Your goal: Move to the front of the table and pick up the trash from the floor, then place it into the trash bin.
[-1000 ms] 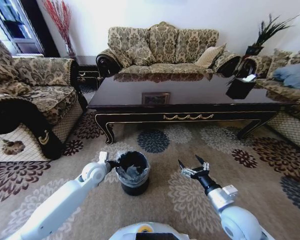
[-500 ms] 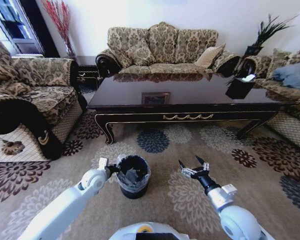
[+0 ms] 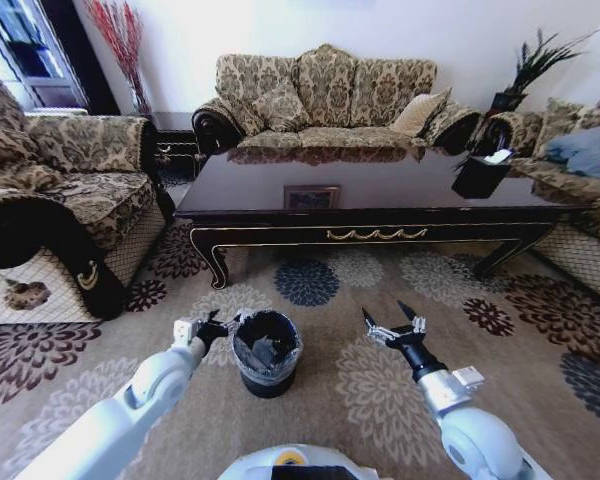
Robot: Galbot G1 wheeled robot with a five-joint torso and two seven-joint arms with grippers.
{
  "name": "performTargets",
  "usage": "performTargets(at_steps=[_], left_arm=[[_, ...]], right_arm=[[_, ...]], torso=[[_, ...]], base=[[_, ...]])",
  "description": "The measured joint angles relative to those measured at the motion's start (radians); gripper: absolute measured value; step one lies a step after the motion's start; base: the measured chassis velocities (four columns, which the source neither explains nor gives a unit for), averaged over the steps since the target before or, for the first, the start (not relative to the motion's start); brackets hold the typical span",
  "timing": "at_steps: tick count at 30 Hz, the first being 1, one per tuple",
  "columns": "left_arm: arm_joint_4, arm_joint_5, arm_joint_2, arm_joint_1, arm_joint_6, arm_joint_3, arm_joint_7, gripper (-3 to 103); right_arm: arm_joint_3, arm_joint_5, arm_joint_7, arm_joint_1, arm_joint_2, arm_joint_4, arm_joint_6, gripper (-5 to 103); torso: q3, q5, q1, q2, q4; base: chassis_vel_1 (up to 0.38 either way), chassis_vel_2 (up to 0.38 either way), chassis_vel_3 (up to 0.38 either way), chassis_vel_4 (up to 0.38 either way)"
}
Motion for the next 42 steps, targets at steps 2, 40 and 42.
performTargets(at_steps=[2, 40, 42], left_arm=[[-0.044, 0.063, -0.038, 0.076, -0.052, -0.052, 0.015, 98], [-0.107, 0.150, -0.222, 0.368, -0.243, -0.338, 0.148, 100], [-0.107, 0.150, -0.222, 0.367, -0.243, -0.337, 0.148, 100]], right_arm=[[0.001, -0.031, -0.017, -0.007, 0.043, -0.009, 0.021, 100], [0.082, -0.221, -0.088, -0.032, 0.270, -0.116, 0.164, 100], [0.081, -0.221, -0.088, -0.033, 0.269, -0.116, 0.164, 100]], torso=[[0.000, -0.0002, 0.000, 0.000, 0.0001], [0.000, 0.0000, 0.000, 0.000, 0.0000], [0.000, 0.0000, 0.000, 0.000, 0.0000]], base=[[0.000, 0.000, 0.000, 0.000], [0.000, 0.000, 0.000, 0.000], [0.000, 0.000, 0.000, 0.000]])
